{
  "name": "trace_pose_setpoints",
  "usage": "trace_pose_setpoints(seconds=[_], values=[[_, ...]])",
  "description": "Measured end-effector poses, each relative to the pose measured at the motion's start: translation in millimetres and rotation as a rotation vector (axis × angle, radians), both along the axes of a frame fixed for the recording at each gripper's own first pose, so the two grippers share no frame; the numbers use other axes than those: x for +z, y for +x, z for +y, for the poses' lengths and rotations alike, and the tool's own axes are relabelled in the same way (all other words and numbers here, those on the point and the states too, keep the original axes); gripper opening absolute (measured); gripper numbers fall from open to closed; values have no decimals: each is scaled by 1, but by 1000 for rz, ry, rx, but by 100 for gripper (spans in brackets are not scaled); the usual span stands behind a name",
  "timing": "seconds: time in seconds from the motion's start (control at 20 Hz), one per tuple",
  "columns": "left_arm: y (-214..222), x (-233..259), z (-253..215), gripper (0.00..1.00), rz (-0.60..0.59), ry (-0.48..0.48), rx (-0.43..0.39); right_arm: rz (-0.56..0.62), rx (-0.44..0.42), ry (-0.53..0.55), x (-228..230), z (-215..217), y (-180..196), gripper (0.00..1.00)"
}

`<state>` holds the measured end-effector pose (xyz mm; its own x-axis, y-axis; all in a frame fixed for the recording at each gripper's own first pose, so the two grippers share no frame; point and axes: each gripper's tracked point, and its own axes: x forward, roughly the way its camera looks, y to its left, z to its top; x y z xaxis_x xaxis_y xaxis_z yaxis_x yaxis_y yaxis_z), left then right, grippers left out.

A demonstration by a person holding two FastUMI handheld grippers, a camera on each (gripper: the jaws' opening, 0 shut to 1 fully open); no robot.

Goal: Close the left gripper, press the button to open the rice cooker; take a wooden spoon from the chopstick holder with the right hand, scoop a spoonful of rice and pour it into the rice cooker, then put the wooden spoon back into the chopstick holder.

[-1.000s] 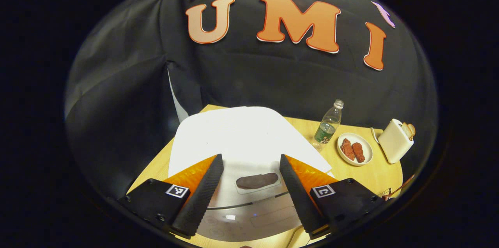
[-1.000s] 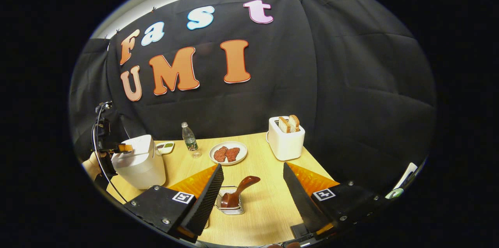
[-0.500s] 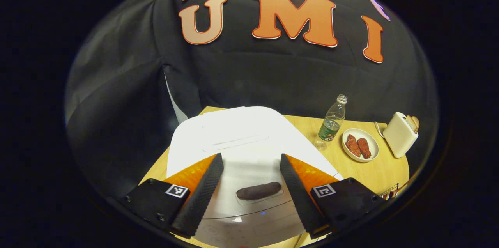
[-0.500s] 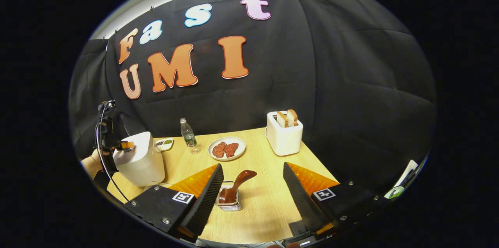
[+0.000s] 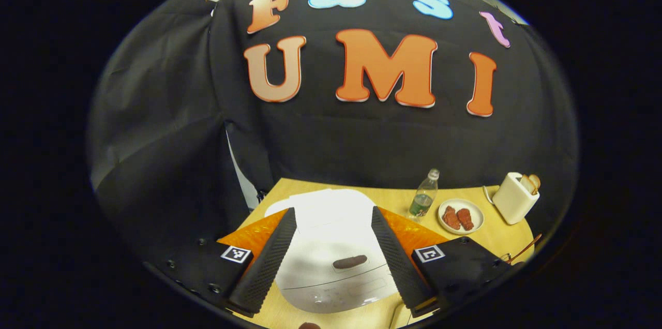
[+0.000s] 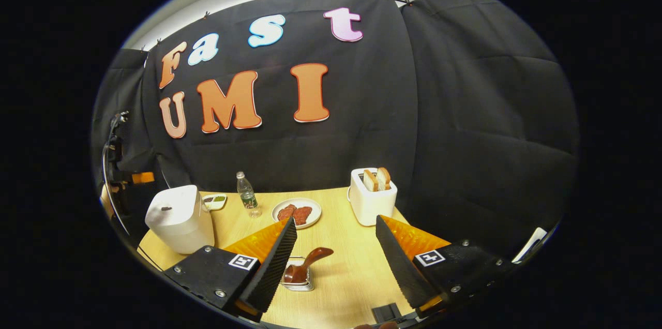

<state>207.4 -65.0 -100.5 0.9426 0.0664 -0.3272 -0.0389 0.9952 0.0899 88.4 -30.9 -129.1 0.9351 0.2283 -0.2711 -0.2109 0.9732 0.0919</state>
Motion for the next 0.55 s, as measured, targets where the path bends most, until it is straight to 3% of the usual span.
trace_pose_setpoints(seconds=[0.3, 0.4, 0.45, 0.55], values=[[-56, 126, -1, 97, -211, -51, -18, -120, -13, -13, 64, -8, 15, 95], [-81, 161, 4, 97, -273, -23, -21, -151, -23, -4, 84, -13, 18, 95], [-95, 176, 6, 97, -301, -3, -18, -156, -27, 4, 91, -14, 18, 100], [-120, 196, 11, 97, -346, 17, -14, -174, -31, 21, 108, -17, 16, 95]])
